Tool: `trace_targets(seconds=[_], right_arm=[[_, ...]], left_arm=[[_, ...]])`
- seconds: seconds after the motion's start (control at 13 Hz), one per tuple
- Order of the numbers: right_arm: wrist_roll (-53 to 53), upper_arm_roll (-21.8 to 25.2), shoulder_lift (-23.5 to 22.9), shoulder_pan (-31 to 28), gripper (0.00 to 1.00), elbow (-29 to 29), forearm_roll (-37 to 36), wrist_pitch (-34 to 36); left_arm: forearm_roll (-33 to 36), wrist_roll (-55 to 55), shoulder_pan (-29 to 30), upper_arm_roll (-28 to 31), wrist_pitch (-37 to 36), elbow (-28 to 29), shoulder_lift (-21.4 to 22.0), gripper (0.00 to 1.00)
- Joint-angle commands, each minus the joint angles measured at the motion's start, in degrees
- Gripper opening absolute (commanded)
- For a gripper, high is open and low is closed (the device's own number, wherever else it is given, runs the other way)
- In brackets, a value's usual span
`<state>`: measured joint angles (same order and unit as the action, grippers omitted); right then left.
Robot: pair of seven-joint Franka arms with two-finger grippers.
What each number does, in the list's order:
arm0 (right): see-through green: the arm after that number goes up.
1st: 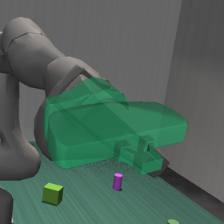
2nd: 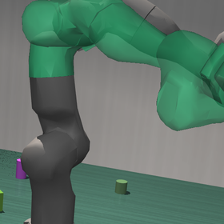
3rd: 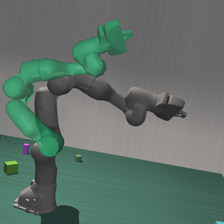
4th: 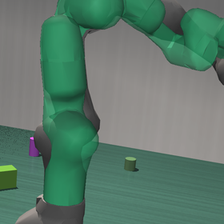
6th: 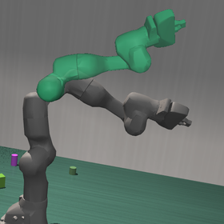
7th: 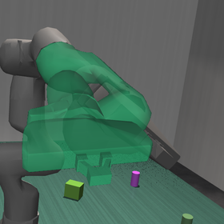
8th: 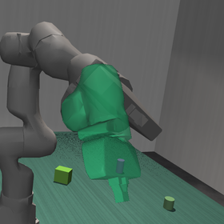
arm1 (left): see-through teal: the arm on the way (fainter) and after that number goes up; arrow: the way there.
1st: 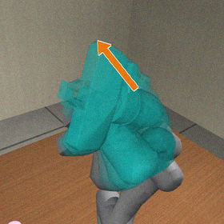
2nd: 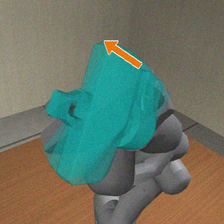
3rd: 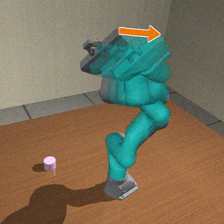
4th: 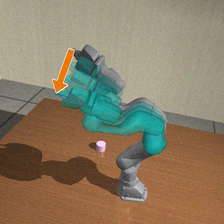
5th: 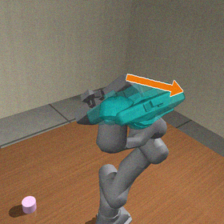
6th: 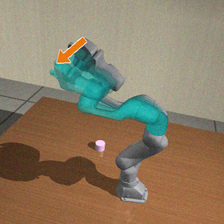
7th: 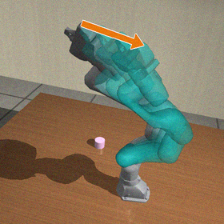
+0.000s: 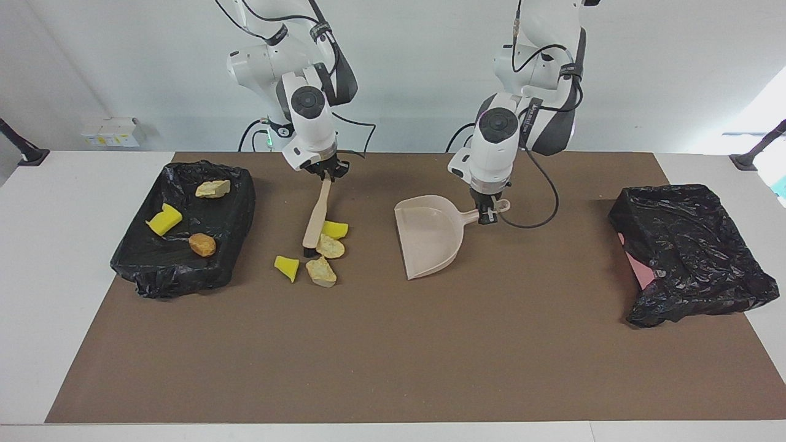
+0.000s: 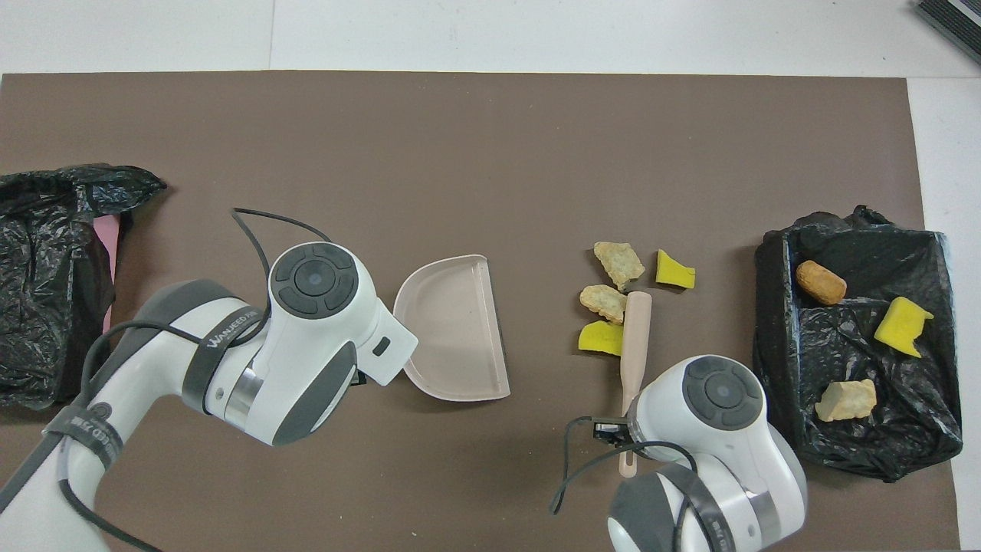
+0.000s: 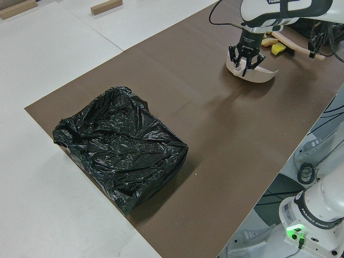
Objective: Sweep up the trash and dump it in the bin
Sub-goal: 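Sweep the nearer crusts into the dustpan with the brush in the right gripper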
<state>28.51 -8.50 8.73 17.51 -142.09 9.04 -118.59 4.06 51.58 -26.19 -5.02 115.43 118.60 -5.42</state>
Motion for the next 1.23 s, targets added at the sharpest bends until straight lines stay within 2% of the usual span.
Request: trace_targets(seconds=[0.0,0.15,0.38,0.54,0.69,0.85,1.0,1.15], right_arm=[[-2.7,-0.4,-7.7,3.9,0.0,5.1,5.3,-1.6],[-2.7,-0.5,-8.9,7.3,0.0,6.6,9.0,-4.8],[-2.7,-0.5,-9.6,13.9,0.0,10.6,11.3,-4.3],[-2.8,-0.5,-9.6,16.7,0.0,13.5,11.4,-2.1],[-2.8,-0.2,-9.0,15.7,0.0,17.8,10.8,2.7],[-2.9,0.2,-6.0,13.4,0.0,18.3,9.0,7.1],[-5.0,0.1,-4.4,10.3,0.0,18.4,1.7,13.3],[-9.3,0.1,-5.0,7.1,0.0,19.0,-2.0,14.3]], left_arm=[[-0.7,-0.8,-1.2,1.1,2.0,2.8,2.6,0.0],[-0.8,-2.6,-2.0,1.1,2.3,3.2,3.0,0.0],[-0.7,-3.9,-1.7,1.2,6.9,7.8,4.9,0.0],[-0.7,-3.6,-1.7,1.2,11.6,9.6,3.9,0.0],[-0.8,-1.4,0.2,1.2,13.4,9.5,3.0,0.0],[-0.8,-2.1,0.5,1.2,14.9,8.9,2.4,0.0],[-0.8,-2.1,0.6,1.3,15.7,9.0,2.3,0.0],[-0.8,-2.8,2.1,1.3,15.6,8.9,2.3,0.0]])
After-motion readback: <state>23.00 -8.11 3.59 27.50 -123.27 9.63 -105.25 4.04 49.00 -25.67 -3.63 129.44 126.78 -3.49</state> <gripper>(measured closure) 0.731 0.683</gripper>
